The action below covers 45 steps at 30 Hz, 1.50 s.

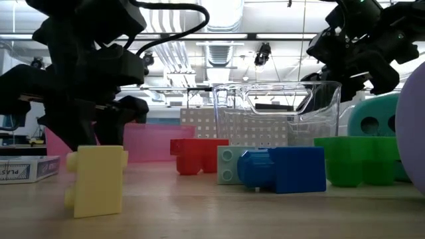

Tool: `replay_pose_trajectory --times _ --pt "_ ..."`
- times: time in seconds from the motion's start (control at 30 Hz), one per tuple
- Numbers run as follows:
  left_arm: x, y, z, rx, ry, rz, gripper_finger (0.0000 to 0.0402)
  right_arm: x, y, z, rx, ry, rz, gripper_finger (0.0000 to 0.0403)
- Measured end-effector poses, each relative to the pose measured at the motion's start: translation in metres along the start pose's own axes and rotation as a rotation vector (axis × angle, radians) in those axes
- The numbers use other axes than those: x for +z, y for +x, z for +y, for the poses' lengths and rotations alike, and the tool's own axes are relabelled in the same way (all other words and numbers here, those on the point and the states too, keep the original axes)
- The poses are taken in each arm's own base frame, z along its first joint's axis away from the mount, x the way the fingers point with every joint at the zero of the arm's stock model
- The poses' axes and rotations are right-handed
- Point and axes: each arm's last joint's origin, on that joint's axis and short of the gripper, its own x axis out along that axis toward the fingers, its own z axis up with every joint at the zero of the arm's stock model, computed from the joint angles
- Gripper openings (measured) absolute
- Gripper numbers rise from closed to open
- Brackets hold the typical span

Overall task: Pick & Place Toys
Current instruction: Put the top yellow game piece into the red bin

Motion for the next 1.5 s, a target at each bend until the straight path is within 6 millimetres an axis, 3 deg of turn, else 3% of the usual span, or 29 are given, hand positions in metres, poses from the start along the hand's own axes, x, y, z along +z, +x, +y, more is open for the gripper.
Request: replay_pose_trajectory --times 0.37,0.5,0.8,1.03,1.13,1.37,1.5 --pt "0.029 -0.020 0.001 0.051 -0.003 -0.003 0.0156 -0.001 0.000 0.002 0.080 0.033 0.007 0.0009" --pt "0.039 -0.032 0.003 0.064 0.026 0.010 0.0162 -0.002 0.000 0.002 0.083 -0.039 0.022 0.0009" --pt "0.041 -0.082 0.024 0.273 0.018 -0.026 0.0175 0.002 0.000 0.002 0.067 -0.098 -0.013 0.0009" --pt "0.019 -0.125 0.063 0.376 -0.116 -0.122 0.0176 0.001 0.000 0.001 0.050 -0.067 -0.005 0.0009" --pt "0.001 -0.133 0.083 0.420 -0.211 -0.126 0.0176 -0.002 -0.001 0.001 0.052 -0.063 0.027 0.0009" --pt "-0.046 -0.115 0.121 0.462 -0.491 -0.120 0.0177 -0.004 -0.001 0.001 0.049 -0.031 0.052 0.0009" --pt "-0.065 -0.098 0.129 0.427 -0.552 -0.122 0.0177 0.001 -0.001 0.001 0.048 -0.047 0.049 0.0009"
